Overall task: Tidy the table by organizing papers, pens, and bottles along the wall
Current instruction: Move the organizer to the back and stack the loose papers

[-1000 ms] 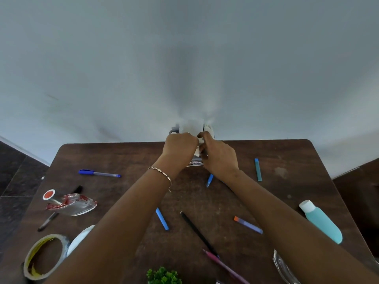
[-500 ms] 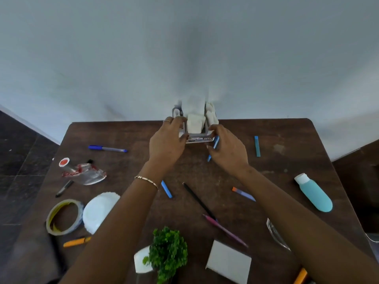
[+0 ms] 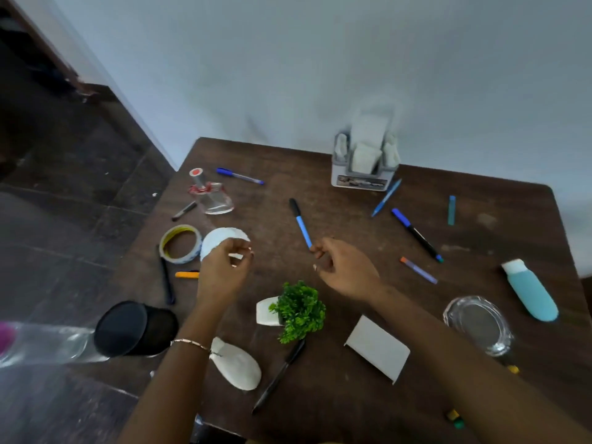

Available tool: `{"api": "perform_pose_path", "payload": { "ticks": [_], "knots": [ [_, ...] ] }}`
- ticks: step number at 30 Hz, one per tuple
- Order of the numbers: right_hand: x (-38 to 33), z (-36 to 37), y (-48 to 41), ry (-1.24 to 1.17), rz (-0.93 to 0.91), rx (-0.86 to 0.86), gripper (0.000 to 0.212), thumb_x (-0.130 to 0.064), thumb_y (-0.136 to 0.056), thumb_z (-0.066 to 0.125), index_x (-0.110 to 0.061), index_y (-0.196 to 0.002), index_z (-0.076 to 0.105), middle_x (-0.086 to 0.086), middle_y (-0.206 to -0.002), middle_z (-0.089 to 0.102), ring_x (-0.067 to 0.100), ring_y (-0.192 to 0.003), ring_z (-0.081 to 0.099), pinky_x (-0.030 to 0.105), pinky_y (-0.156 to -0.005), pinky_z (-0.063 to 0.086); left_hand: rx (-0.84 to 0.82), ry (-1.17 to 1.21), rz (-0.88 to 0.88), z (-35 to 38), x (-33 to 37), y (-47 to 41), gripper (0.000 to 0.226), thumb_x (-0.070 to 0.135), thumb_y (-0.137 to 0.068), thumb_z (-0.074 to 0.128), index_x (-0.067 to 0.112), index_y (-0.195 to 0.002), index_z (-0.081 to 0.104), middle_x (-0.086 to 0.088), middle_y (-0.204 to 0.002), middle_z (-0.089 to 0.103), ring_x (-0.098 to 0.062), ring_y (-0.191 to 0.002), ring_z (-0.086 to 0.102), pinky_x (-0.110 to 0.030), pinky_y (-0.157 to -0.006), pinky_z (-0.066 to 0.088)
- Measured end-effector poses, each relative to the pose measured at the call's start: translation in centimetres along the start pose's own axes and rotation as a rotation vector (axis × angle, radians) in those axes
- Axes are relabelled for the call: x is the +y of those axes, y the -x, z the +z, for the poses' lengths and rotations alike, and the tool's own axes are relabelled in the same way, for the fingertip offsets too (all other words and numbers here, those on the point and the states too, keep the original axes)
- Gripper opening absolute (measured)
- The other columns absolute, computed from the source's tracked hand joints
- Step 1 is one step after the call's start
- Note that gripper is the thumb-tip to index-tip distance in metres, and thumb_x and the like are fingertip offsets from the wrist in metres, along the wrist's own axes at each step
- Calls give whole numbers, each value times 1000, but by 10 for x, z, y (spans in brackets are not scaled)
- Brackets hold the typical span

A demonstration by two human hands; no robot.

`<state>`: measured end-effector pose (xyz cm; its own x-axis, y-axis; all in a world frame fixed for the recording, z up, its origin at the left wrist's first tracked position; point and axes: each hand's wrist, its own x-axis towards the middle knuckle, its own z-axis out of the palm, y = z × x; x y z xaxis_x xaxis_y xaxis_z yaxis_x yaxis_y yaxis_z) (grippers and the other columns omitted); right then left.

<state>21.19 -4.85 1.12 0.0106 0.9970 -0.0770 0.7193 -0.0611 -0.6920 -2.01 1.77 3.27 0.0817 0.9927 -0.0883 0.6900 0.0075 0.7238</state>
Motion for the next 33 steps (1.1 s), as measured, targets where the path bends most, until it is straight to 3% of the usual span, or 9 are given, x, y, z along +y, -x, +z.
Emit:
{"api": "perform_pose_path", "payload": {
  "ticks": [2, 5, 8, 12, 16, 20, 26, 33],
  "knots": [
    [-14, 7, -7, 22, -40, -111, 37, -26, -85, 66, -21, -121, 57, -6, -119, 61, 11, -109, 57, 26, -89, 46, 87, 41, -67, -8, -9, 12, 13, 14, -84, 67, 18, -96, 64, 0, -98, 71, -8, -71, 65, -31, -72, 52],
    [-36, 21, -23, 65, -77, -233, 41, -30, -88, 64, -22, -127, 53, -5, -127, 56, 12, -115, 55, 30, -95, 46, 131, 32, -132, -17, -23, 16, 28, 14, -81, 70, 17, -108, 62, -1, -113, 66, -16, -88, 62, -28, -77, 45],
    [-54, 36, -41, 106, -57, -317, 51, -35, -89, 63, -23, -136, 46, -4, -137, 49, 14, -125, 49, 33, -102, 43, 123, -80, -108, -23, -36, 1, 50, 20, -76, 75, 11, -122, 57, -11, -122, 58, -25, -109, 55, -35, -87, 45],
    [-64, 52, -59, 143, -8, -386, 64, -39, -89, 62, -23, -144, 35, -3, -147, 41, 17, -133, 43, 39, -106, 41, 4, -283, -60, -16, -42, -34, 79, 38, -67, 80, 3, -129, 46, -17, -129, 50, -34, -121, 46, -39, -95, 36],
    [-64, 61, -68, 139, 7, -398, 64, -37, -89, 62, -23, -145, 34, -2, -147, 42, 18, -134, 42, 39, -105, 42, -95, -435, -62, -1, -45, -54, 99, 52, -62, 77, 6, -137, 34, -15, -138, 42, -33, -127, 40, -41, -100, 40],
    [-61, 64, -74, 115, 19, -395, 61, -36, -90, 61, -24, -144, 35, -2, -145, 45, 18, -133, 43, 38, -105, 42, -102, -552, -41, 5, -50, -61, 103, 54, -67, 74, 10, -146, 24, -13, -146, 36, -34, -133, 35, -45, -102, 41],
    [-60, 64, -82, -61, 124, -396, 54, -25, -93, 58, -21, -143, 37, -4, -145, 46, 14, -125, 50, 29, -102, 43, -131, -655, 28, 3, -51, -64, 95, 57, -74, 69, 8, -142, 26, -14, -143, 38, -36, -125, 39, -44, -97, 41],
    [-68, 61, -88, -268, 230, -504, 56, -12, -98, 47, -15, -149, 26, -3, -151, 38, 15, -132, 44, 23, -101, 36, -90, -591, 75, 3, -57, -67, 90, 62, -78, 61, 5, -139, 31, -15, -139, 43, -33, -124, 42, -39, -99, 36]
  ]
}}
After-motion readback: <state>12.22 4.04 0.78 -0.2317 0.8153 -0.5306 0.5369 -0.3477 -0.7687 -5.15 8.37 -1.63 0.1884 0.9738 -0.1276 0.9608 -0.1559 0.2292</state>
